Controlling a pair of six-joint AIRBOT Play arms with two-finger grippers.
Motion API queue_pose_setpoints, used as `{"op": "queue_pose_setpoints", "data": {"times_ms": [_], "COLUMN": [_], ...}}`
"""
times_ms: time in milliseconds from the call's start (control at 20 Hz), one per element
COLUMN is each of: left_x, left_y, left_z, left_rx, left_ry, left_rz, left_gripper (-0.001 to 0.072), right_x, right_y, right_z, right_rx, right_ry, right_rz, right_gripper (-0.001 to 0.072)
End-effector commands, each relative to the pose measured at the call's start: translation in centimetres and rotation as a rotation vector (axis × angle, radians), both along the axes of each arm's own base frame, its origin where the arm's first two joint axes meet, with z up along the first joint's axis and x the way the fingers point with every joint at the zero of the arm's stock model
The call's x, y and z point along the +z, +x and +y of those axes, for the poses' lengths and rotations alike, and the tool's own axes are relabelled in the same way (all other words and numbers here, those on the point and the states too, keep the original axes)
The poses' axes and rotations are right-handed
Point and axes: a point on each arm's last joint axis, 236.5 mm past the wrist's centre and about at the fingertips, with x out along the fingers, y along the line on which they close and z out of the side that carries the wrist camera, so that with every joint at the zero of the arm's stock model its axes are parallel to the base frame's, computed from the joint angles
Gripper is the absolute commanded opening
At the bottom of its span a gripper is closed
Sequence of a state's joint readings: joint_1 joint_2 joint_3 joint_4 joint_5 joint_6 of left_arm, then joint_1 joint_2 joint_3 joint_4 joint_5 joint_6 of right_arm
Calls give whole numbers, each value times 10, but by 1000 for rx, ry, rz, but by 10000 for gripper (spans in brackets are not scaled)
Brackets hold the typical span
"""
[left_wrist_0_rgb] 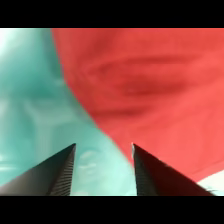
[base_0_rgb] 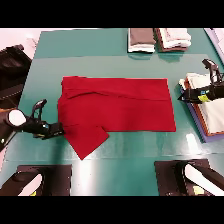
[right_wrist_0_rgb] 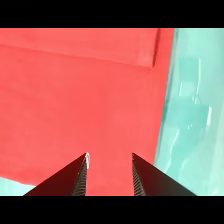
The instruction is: Fold the shirts.
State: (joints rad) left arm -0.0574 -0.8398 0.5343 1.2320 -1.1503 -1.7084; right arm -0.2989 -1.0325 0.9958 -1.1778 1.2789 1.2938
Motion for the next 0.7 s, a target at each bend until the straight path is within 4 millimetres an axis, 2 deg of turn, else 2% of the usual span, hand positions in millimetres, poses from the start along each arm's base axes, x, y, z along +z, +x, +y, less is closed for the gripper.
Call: {"op": "queue_pose_setpoints", "data": {"times_ms": [0,200,350,450,500,550,650], "left_x": [-12,-22,-18,-18,-19,-19,-18], "left_y": [-4,2,13,13,12,12,11], "left_z": [-25,-28,-30,-30,-30,-30,-30], "left_rx": [82,142,172,149,147,126,102], "left_ry": [-131,-161,-182,-175,-176,-172,-169], "left_rz": [-27,-55,-97,-105,-102,-110,-116], "left_gripper": [429,429,428,425,276,49,24], "right_x": [3,6,6,4,1,-4,-22], "right_y": [-3,-2,-3,-8,-14,-20,-38], "right_z": [7,14,14,14,13,8,-1], "right_rx": [-1,4,4,33,50,57,51], "right_ry": [25,57,57,47,35,12,-11], "right_rz": [-15,-18,-17,1,22,50,124], "right_gripper": [324,324,324,324,324,324,324]}}
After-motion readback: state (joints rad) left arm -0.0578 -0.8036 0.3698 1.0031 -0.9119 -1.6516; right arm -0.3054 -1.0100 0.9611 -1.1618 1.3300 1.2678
